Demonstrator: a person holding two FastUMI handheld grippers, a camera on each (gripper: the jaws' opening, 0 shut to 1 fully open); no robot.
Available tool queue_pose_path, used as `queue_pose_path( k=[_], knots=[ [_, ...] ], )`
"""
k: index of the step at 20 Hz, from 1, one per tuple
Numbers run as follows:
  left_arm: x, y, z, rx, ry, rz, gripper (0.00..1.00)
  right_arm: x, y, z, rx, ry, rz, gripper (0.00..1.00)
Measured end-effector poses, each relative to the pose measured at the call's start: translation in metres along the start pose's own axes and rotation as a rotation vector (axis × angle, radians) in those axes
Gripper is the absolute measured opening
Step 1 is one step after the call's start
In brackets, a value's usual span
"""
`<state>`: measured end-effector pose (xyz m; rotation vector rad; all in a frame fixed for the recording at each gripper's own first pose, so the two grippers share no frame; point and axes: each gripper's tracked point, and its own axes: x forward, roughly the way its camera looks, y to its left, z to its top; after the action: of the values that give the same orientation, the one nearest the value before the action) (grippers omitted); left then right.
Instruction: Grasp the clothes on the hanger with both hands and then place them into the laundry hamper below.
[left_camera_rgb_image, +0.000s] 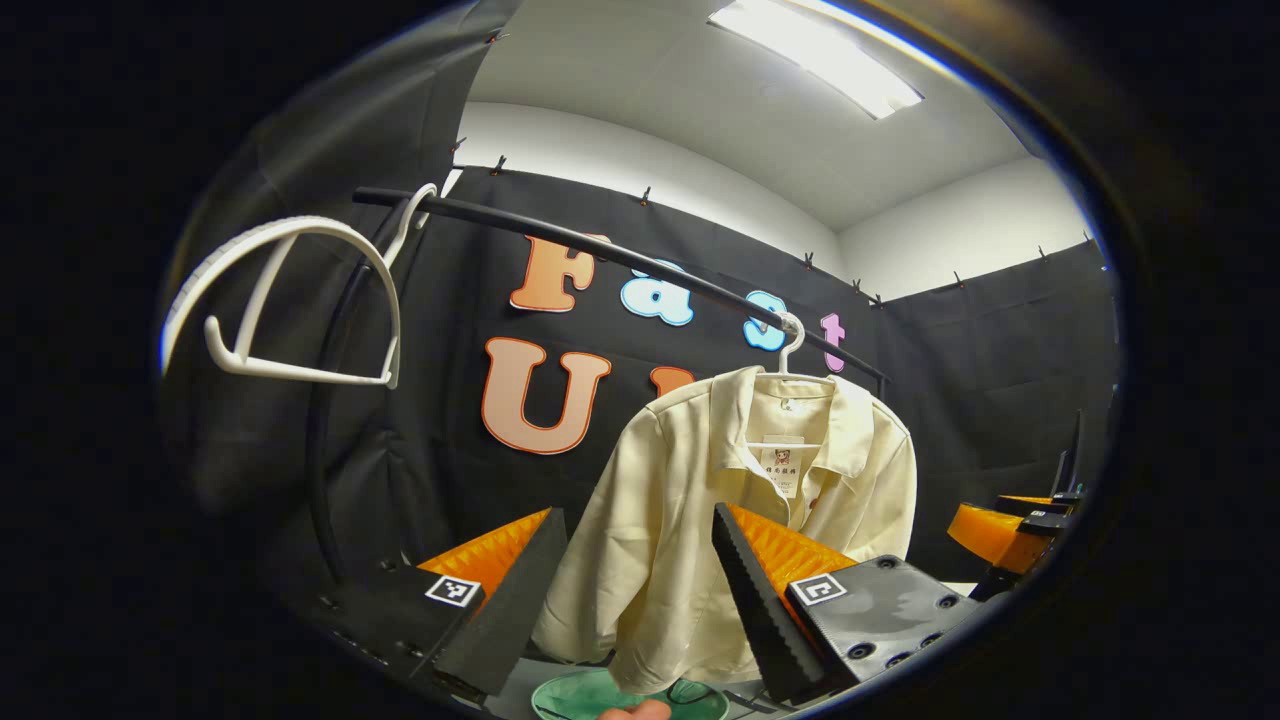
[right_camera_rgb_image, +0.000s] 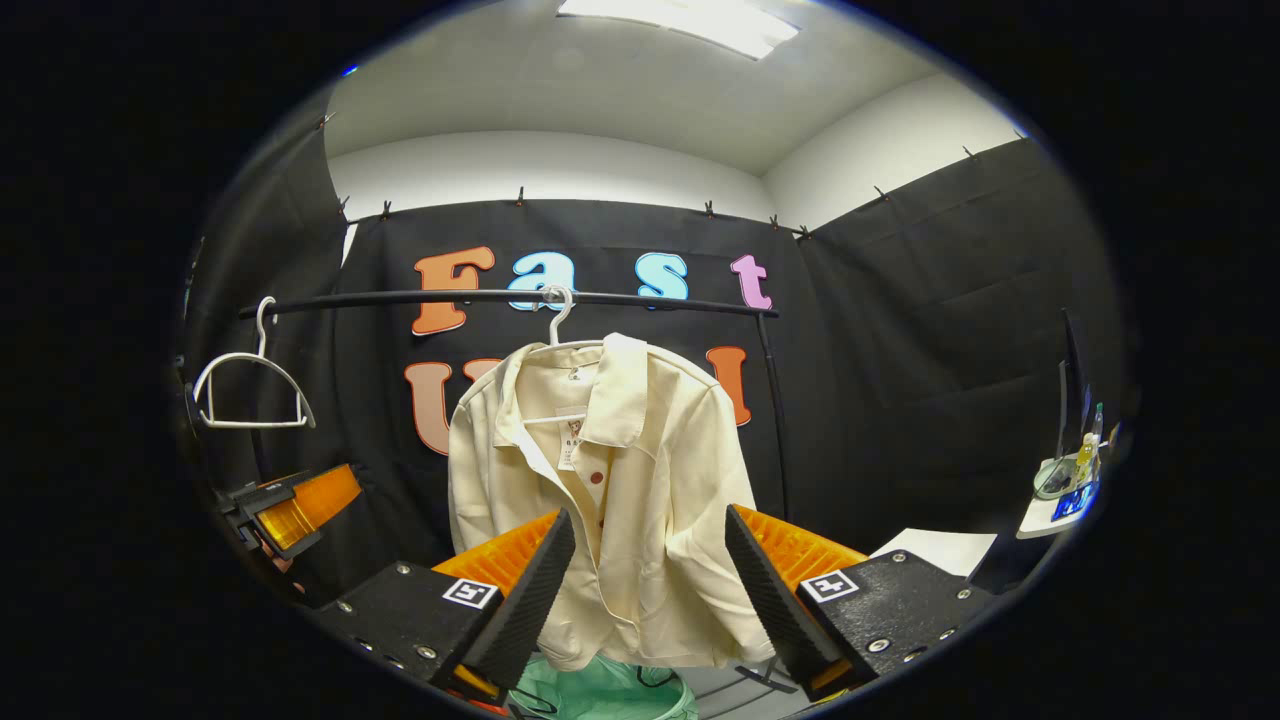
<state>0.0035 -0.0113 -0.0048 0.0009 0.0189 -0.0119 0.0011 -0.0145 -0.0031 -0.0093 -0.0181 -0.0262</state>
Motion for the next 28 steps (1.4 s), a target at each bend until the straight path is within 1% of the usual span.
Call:
queue_pose_path(
  k=[5, 13, 20, 21, 22, 25, 28],
  knots=[
    [-0.006, 0.003, 0.000, 0.003, 0.007, 0.004, 0.96, -0.007, 0.004, 0.000, -0.005, -0.002, 0.004, 0.94],
    [-0.008, 0.010, -0.001, 0.000, 0.016, 0.018, 0.96, -0.001, 0.010, -0.005, -0.005, 0.018, 0.011, 0.94],
    [-0.006, 0.009, -0.007, -0.007, 0.038, 0.011, 0.96, -0.004, 0.011, -0.005, -0.008, 0.017, 0.011, 0.94],
    [-0.005, 0.010, -0.006, -0.007, 0.038, 0.011, 0.93, -0.003, 0.011, -0.005, -0.006, 0.014, 0.012, 0.94],
    [-0.005, 0.010, -0.005, -0.007, 0.037, 0.011, 0.96, 0.001, 0.012, -0.003, -0.008, 0.010, 0.016, 0.94],
    [-0.004, 0.011, -0.004, -0.007, 0.035, 0.012, 0.96, 0.017, 0.018, -0.005, -0.020, 0.006, 0.036, 0.94],
    [-0.005, 0.012, -0.006, -0.010, 0.039, 0.015, 0.96, 0.046, 0.024, -0.012, -0.043, 0.024, 0.052, 0.94]
  ],
)
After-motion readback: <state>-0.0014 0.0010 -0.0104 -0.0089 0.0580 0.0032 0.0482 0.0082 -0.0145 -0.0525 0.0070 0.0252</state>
